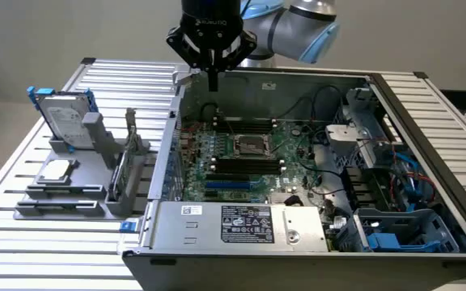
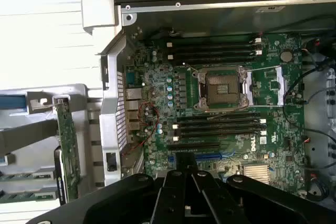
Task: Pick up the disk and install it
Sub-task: 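Reach for the disk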
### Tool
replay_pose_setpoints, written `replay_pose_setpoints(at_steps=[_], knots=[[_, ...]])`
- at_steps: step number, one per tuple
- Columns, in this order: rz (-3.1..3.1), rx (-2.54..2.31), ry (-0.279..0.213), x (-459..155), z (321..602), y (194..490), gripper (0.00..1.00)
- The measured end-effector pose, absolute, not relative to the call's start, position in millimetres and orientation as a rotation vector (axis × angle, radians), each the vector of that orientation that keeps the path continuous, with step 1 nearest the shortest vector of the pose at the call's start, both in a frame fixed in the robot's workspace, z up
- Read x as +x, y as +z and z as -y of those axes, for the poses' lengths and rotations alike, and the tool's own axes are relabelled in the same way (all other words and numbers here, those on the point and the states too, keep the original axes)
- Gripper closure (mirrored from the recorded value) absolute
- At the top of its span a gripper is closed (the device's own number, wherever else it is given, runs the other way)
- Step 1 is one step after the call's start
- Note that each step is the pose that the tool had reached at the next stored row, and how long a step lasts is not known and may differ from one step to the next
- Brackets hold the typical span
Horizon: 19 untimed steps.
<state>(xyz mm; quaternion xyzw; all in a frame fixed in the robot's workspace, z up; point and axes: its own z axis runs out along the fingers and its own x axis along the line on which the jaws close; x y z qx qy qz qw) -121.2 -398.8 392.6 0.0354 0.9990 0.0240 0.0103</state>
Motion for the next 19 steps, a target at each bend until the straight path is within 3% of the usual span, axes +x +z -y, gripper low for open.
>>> replay_pose_setpoints(at_steps=[19], knots=[[-3.105, 0.11, 0.075, -152.1, 395.2, 392.6, 0.89]])
